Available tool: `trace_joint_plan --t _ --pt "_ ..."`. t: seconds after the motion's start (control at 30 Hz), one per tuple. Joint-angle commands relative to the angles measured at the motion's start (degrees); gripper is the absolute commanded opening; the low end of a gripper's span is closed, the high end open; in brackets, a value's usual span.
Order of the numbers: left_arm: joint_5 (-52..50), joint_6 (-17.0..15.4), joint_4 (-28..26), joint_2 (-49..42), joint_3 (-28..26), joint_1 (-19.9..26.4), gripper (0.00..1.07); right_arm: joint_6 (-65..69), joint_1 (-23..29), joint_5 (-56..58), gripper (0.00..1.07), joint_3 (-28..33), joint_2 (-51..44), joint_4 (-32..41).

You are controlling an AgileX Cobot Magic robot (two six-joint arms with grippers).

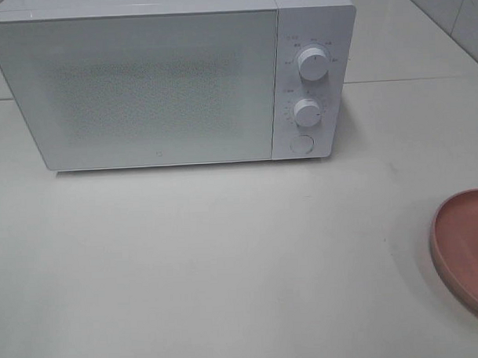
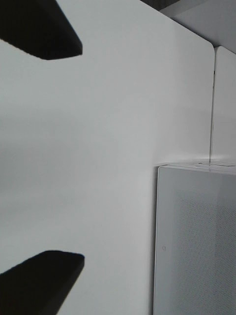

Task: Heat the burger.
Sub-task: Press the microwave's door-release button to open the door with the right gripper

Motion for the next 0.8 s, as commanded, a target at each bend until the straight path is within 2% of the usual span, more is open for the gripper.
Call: trace_joint_plan --t 0.03,0.53,0.8 --pt "-0.1 -0.1 -0.5 -1.2 0.1 0.2 0.98 -0.7 -0.4 -0.2 0.76 0.2 -1.4 0.0" --pt "-0.1 -0.1 -0.5 -1.2 0.1 0.2 0.98 -0.7 -0.4 -0.8 0.76 -0.3 -1.2 -0.1" --pt "-0.1 -0.1 -0.5 -1.2 0.1 0.2 0.98 -0.1 -0.4 -4.6 0.76 -2.2 5.0 -0.1"
